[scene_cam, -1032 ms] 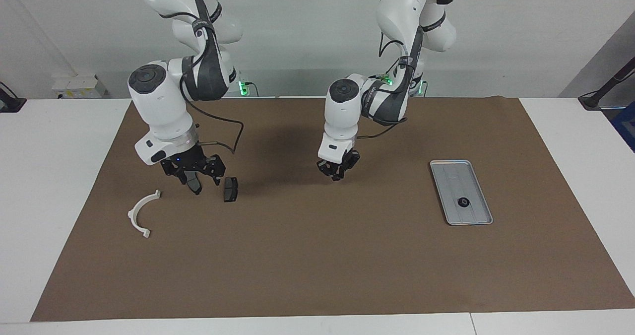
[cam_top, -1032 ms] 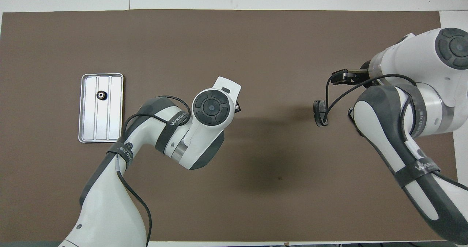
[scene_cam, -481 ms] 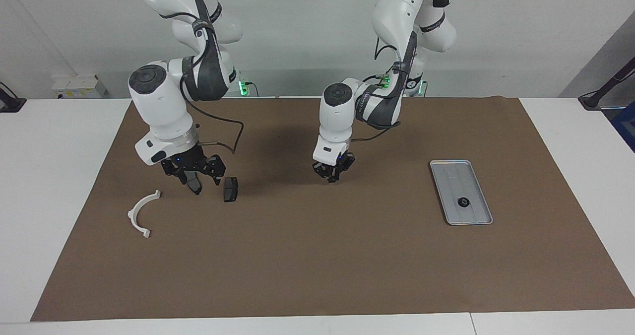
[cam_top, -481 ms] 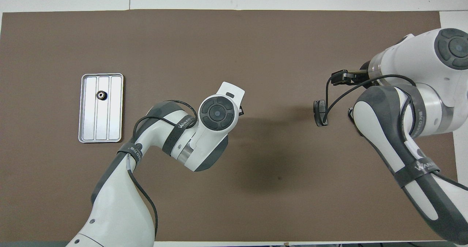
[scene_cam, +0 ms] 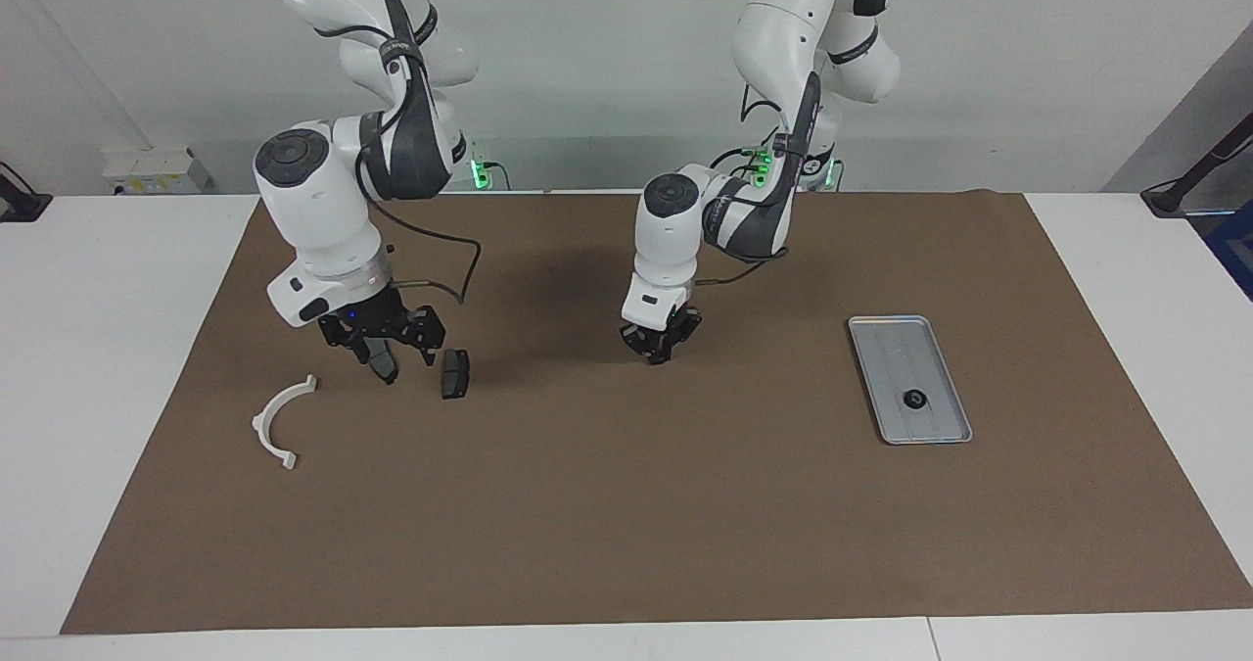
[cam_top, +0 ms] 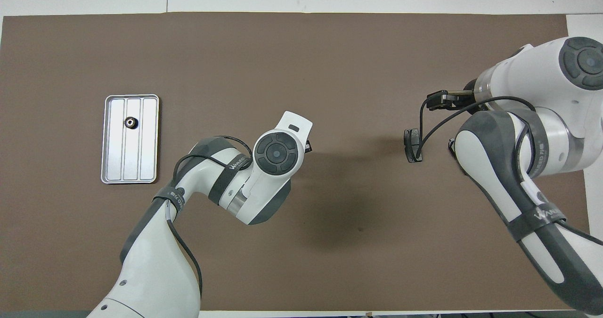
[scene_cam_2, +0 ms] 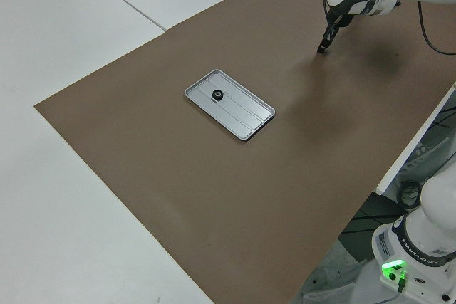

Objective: Place bearing gear from tray to pile

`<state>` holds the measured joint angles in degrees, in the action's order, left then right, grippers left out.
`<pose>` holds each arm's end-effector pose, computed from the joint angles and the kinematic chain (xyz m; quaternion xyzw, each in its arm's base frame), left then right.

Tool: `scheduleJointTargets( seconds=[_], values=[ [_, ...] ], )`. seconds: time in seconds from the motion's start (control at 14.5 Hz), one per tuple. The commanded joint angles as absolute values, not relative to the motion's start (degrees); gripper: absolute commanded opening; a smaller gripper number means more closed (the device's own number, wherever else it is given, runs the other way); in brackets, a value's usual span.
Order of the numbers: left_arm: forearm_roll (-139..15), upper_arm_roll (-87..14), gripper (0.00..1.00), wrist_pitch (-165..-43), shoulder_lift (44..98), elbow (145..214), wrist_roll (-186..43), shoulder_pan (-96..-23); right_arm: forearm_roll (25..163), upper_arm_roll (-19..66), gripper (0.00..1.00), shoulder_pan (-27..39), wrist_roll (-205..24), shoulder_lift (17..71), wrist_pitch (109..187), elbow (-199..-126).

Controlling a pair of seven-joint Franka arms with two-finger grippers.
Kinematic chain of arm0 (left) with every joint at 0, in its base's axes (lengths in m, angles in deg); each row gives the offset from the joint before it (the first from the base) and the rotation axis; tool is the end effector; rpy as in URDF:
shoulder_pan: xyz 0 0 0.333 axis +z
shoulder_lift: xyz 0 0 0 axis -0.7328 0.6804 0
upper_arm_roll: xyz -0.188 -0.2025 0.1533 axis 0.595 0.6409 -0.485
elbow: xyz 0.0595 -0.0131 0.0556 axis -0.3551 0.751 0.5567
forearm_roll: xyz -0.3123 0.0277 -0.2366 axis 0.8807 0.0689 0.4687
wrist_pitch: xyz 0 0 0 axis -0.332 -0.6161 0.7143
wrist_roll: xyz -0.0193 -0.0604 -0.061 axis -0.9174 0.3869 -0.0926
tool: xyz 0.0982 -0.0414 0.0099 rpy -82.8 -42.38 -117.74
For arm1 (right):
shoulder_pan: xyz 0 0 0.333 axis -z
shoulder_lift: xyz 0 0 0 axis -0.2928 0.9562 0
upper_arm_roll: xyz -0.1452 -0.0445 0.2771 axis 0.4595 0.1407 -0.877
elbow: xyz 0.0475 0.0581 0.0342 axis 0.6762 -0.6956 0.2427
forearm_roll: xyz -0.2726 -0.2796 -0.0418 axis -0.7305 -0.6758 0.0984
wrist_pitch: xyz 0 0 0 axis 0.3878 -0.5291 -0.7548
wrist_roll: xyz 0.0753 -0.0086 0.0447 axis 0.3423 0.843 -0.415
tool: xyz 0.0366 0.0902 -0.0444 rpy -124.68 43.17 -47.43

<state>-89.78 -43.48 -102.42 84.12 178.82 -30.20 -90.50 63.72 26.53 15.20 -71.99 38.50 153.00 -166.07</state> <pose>0.4914 -0.4069 0.2978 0.9903 0.1285 0.0522 0.0118 0.6093 0.0585 0.4317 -0.9978 0.0462 -0.0457 0.0143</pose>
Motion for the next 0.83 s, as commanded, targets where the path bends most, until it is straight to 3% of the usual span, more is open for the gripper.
scheduleJointTargets(
  seconds=[0.0, 0.07, 0.14, 0.21, 0.48, 0.76],
  values=[
    [-91.28, -44.55, 0.39, -104.42, 83.4, 180.64, -28.76, -91.77, 63.62, 26.21, 1.0, 15.53, -71.1, 38.12, 153.75, -167.06],
    [-91.36, -44.64, 0.68, -104.43, 83.4, 180.55, -28.93, -91.77, 63.62, 26.21, 1.0, 15.53, -71.1, 38.12, 153.75, -167.15],
    [-91.45, -44.64, 0.81, -103.9, 83.4, 180.2, -29.02, -91.77, 63.62, 26.21, 1.0, 15.44, -71.1, 38.04, 153.75, -167.15],
    [-91.63, -44.64, 0.86, -103.46, 83.4, 179.76, -29.02, -91.77, 63.62, 26.21, 1.0, 15.44, -71.01, 38.04, 153.75, -167.23],
    [-93.56, -45.34, 0.86, -98.73, 82.27, 176.25, -30.51, -90.46, 63.62, 26.21, 1.0, 14.31, -68.04, 37.95, 153.66, -167.5],
    [-93.04, -45.08, 0.85, -93.1, 76.29, 175.98, -45.07, -81.6, 63.62, 26.21, 1.0, 9.83, -58.47, 38.21, 153.66, -167.5]
  ],
)
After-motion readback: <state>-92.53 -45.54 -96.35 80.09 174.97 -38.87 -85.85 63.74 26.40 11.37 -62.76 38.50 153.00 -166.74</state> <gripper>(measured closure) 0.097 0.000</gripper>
